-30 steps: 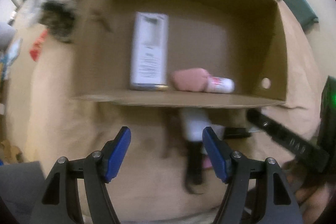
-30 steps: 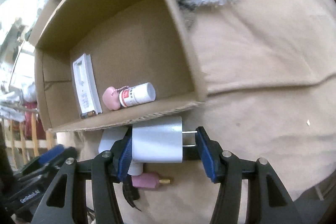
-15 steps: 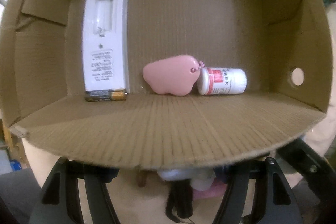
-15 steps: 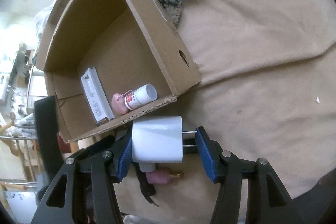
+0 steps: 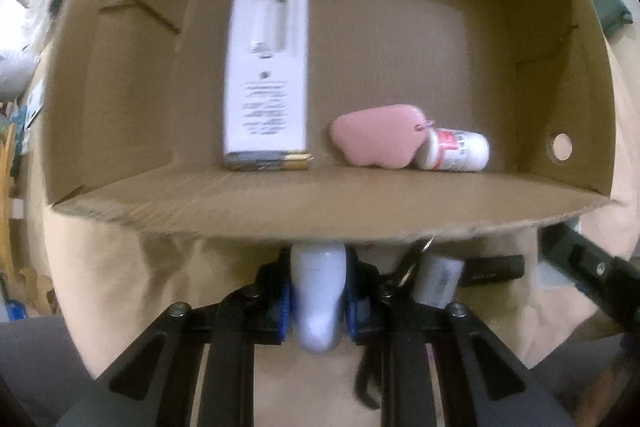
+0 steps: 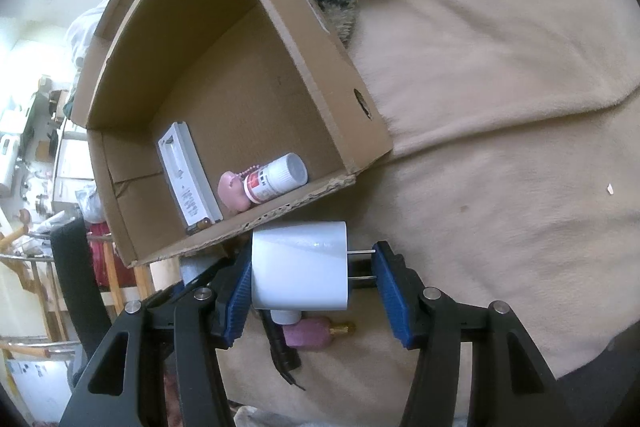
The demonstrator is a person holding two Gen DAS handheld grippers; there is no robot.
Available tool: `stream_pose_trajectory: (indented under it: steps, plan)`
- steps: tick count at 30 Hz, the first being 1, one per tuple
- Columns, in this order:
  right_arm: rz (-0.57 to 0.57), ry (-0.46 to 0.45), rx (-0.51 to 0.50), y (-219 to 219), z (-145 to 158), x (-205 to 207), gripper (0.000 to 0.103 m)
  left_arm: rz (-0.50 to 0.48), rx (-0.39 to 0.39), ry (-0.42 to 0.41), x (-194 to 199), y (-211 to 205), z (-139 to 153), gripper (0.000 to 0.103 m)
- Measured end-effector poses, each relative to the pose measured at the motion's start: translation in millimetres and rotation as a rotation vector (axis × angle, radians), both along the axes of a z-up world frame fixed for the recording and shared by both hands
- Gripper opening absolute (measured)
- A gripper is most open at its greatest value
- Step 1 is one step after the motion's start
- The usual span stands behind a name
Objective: Organize rigid objects
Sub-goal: 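Carry the charger cube with the right tool while the left tool carries the earbud case into the box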
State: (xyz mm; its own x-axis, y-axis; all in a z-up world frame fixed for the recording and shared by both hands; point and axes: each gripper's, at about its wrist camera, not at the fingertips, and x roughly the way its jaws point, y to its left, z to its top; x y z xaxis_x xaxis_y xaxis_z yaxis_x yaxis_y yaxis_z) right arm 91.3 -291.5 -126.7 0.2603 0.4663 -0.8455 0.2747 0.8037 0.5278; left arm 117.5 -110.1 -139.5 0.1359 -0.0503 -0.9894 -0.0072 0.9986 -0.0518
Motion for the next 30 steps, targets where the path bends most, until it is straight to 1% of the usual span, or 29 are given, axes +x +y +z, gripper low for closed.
stream_pose_trajectory:
  steps: [5, 10, 11, 12, 13, 17, 18, 20, 22, 26, 27, 30]
  plan:
    - [0.009, 0.007, -0.012, 1.8, -1.0, -3.2, 0.060, 0.034, -0.030, 0.002, -8.1, 19.5, 3.4, 0.019]
    - [0.039, 0.019, -0.039, 6.3, -2.1, -9.2, 0.060, 0.053, 0.009, -0.009, -27.5, 38.6, 10.4, 0.019]
    - [0.050, 0.023, -0.053, 7.6, -2.2, -10.0, 0.060, 0.059, 0.042, -0.013, -31.8, 45.3, 13.6, 0.019]
    - [0.058, 0.028, -0.060, 8.8, -2.2, -11.0, 0.060, 0.062, 0.071, -0.020, -34.9, 67.5, 16.7, 0.019]
    - [0.069, 0.031, -0.065, 10.5, -1.6, -12.4, 0.060, 0.066, 0.086, -0.031, -37.5, 74.2, 21.1, 0.019]
    - [0.110, 0.012, -0.078, 19.4, 9.9, -19.7, 0.060, 0.067, 0.060, -0.088, -44.5, 92.4, 48.5, 0.019]
    - [0.119, 0.001, -0.078, 22.0, 14.8, -20.6, 0.060, 0.068, 0.054, -0.099, -48.0, 91.5, 59.8, 0.019]
    - [0.136, -0.031, -0.083, 26.5, 27.3, -20.9, 0.060, 0.068, 0.033, -0.135, -47.1, 97.1, 73.5, 0.019]
    - [0.158, -0.067, -0.097, 31.2, 41.2, -19.6, 0.060, 0.068, 0.021, -0.169, -45.5, 92.9, 85.1, 0.019]
    - [0.189, -0.137, -0.106, 42.7, 67.7, -8.9, 0.060, 0.061, 0.001, -0.240, -41.9, 89.8, 119.5, 0.019]
    - [0.200, -0.158, -0.121, 46.1, 73.9, -4.5, 0.060, 0.055, -0.003, -0.250, -39.0, 84.8, 117.9, 0.019]
    - [0.242, -0.235, -0.202, 56.0, 85.8, 11.1, 0.060, 0.029, 0.006, -0.270, -16.0, 72.0, 130.1, 0.019]
